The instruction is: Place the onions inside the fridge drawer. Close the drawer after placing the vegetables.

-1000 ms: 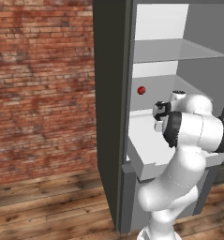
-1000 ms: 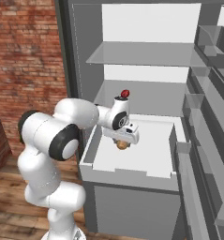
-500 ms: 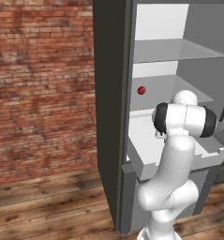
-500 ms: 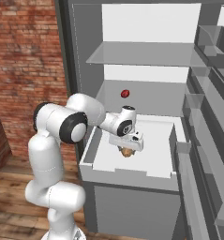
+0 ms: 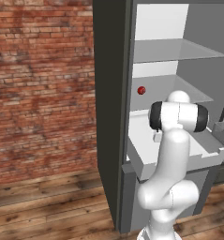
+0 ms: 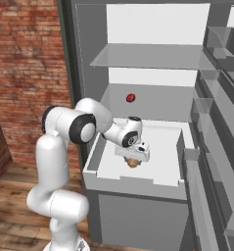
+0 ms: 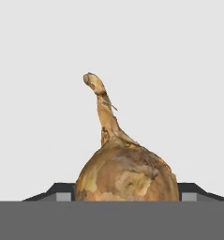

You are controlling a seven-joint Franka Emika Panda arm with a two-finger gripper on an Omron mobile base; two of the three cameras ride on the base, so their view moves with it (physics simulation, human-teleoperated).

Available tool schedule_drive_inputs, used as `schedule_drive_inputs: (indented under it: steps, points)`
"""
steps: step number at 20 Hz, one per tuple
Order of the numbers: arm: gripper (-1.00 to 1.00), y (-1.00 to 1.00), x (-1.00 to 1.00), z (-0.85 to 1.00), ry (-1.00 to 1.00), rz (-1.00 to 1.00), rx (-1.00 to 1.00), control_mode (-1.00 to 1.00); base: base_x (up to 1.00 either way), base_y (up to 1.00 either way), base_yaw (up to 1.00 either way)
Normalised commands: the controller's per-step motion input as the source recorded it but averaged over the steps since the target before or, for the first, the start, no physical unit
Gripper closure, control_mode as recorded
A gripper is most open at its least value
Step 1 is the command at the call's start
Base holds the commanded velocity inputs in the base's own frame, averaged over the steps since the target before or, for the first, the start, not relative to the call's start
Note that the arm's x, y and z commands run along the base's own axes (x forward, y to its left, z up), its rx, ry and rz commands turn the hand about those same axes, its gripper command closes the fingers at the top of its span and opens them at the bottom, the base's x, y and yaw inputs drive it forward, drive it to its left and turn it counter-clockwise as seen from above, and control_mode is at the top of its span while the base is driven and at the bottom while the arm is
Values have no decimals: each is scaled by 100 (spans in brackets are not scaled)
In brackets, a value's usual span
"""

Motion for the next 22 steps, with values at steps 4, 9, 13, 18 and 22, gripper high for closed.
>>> schedule_drive_inputs:
  steps: [4, 9, 13, 18, 22]
  points:
    - [100, 0, 16, -34, 0, 3, 0, -100, 0, 0, 0]
    - [100, 0, 7, -39, 0, 4, 1, -100, 0, 0, 0]
    - [100, 0, 0, -41, 0, 6, 1, -100, 0, 0, 0]
    - [100, 0, -15, -20, 0, 5, 0, -100, 0, 0, 0]
    - [100, 0, -56, -7, 0, 1, 0, -100, 0, 0, 0]
